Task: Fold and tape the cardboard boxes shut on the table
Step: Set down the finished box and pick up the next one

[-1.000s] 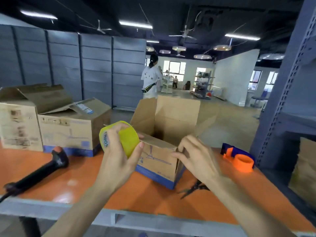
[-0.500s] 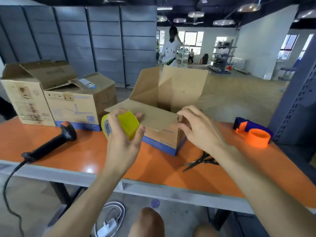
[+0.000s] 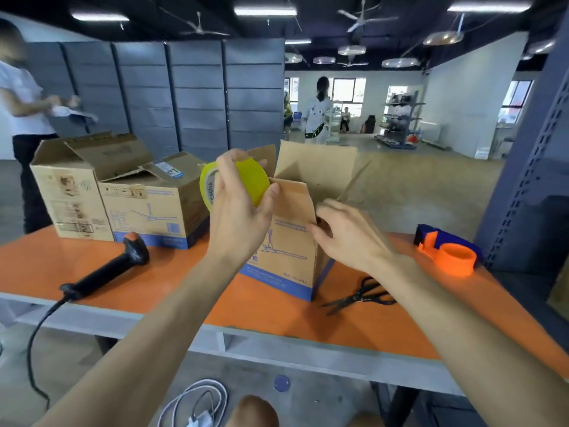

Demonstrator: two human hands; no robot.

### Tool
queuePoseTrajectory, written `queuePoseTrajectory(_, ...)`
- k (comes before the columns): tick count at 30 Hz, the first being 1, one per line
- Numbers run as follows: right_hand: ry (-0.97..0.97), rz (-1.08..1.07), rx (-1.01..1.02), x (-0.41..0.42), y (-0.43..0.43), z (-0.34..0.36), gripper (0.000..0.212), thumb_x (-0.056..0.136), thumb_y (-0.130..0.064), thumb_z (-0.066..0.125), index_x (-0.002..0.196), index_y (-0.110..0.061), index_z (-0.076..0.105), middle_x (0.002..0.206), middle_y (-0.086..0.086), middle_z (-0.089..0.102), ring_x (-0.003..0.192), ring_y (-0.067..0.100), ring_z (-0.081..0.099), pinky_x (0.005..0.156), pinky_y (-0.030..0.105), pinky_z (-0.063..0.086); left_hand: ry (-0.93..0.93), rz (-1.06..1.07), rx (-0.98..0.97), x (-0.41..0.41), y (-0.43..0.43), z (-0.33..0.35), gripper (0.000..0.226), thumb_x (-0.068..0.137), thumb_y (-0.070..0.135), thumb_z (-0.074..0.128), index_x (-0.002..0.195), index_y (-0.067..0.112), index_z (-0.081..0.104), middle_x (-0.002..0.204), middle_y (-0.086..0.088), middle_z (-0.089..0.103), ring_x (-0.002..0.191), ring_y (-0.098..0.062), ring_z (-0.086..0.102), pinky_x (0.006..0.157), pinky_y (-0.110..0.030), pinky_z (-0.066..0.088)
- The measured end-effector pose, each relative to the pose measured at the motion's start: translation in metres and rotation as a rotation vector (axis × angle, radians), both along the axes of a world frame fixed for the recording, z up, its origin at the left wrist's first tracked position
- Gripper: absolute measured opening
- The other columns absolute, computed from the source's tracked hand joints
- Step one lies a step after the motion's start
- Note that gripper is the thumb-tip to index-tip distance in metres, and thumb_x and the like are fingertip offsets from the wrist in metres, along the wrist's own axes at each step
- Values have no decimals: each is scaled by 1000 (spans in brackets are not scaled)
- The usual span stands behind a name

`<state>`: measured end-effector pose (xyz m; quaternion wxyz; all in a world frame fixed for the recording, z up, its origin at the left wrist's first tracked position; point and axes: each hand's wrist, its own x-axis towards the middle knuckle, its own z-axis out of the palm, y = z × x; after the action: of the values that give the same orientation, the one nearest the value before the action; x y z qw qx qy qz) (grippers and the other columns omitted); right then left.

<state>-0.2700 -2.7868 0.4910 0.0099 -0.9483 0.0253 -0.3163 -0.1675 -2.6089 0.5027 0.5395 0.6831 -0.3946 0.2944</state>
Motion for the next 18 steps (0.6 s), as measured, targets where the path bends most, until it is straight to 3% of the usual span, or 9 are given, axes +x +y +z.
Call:
queuePoseTrajectory(2,-31,-20,-52,-3,-4,-2,23,99,-38,57,98,-17,64,124,-4,51,108,21,54,74,43,55,-31,37,52,5,-5,8,47,93,20,69,126,15,36,122,1,65,112,11,35,89,0,26)
queuePoseTrajectory(5,-86,-45,-85,-11,-11,0,25,97,-45,59,101,-21,66,146,-2,40,124,20,37,76,45,58,-17,6,106,10,-8,15,48,92,21,69,127,16,36,117,-3,64,110,-8,38,87,-19,32)
queuePoseTrajectory(7,-158,-65,-59,-15,-19,3,32,95,-46,61,121,-27,62,155,-1,29,132,22,33,78,45,59,12,-22,85,12,-3,12,48,91,23,70,125,21,35,113,-4,62,112,-17,47,87,-30,37)
queuePoseTrajectory(10,-251,-83,94,-15,-30,9,75,92,-44,68,155,-31,30,165,-1,6,146,24,28,90,38,53,21,-43,39,11,7,0,48,91,29,68,123,27,33,113,-7,60,112,-22,53,91,-38,44)
queuePoseTrajectory(12,-191,-70,236,-7,-30,13,94,93,-46,67,161,-33,3,167,-9,-8,150,19,25,99,30,40,29,-64,33,9,10,-6,47,93,27,69,123,31,33,116,-9,60,114,-28,55,95,-48,47)
queuePoseTrajectory(15,4,3,256,12,-27,13,92,97,-51,57,160,-35,-8,167,-17,-11,154,10,5,116,31,18,34,-75,21,6,9,-3,47,92,30,67,120,39,31,119,-7,57,115,-29,56,97,-51,47)
queuePoseTrajectory(18,92,69,162,27,-27,15,70,100,-52,41,162,-30,15,168,-13,10,154,8,7,126,38,15,14,-93,2,7,11,2,48,92,29,66,119,43,29,117,4,54,115,-23,54,98,-45,47)
